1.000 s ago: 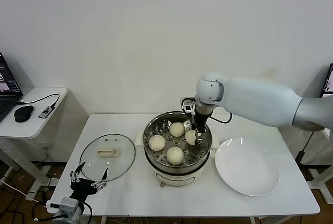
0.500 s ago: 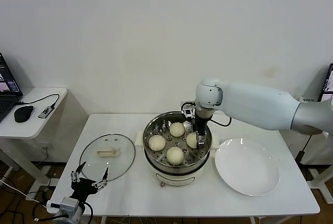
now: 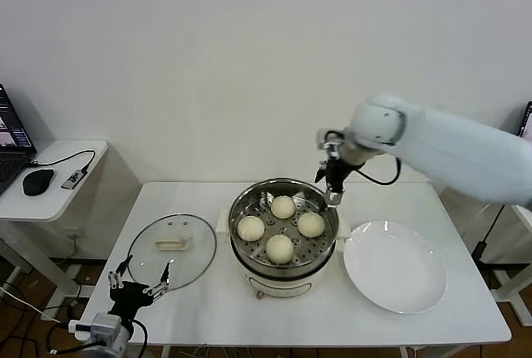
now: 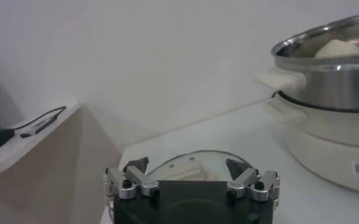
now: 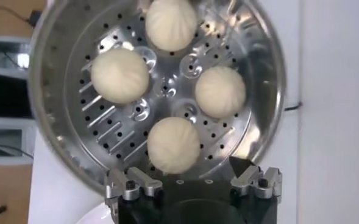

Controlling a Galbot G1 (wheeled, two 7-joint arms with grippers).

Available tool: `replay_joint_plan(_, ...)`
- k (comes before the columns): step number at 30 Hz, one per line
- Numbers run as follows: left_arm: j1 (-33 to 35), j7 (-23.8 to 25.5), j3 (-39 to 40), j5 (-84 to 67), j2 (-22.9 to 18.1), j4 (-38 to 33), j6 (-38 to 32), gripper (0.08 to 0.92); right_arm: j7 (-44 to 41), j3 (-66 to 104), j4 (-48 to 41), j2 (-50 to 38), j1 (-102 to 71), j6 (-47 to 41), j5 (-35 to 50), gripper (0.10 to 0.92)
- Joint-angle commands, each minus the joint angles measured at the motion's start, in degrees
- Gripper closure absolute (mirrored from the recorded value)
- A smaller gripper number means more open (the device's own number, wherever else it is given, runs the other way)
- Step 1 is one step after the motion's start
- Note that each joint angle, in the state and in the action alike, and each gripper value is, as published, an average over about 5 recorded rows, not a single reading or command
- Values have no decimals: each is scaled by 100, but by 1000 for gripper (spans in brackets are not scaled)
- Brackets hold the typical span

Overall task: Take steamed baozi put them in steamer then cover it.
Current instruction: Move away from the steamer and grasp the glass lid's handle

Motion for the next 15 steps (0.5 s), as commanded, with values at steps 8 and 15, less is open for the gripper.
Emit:
replay_joint_plan(8,167,-860,403,-1225,-47,-71,-160,177,4122,9425,2335,-1338,-8499,1608,1372,203)
replay_joint_plan(15,135,-898,415,-999,60,-42,-282,177,4277,10827,2480,671,-10440,2529,970,203)
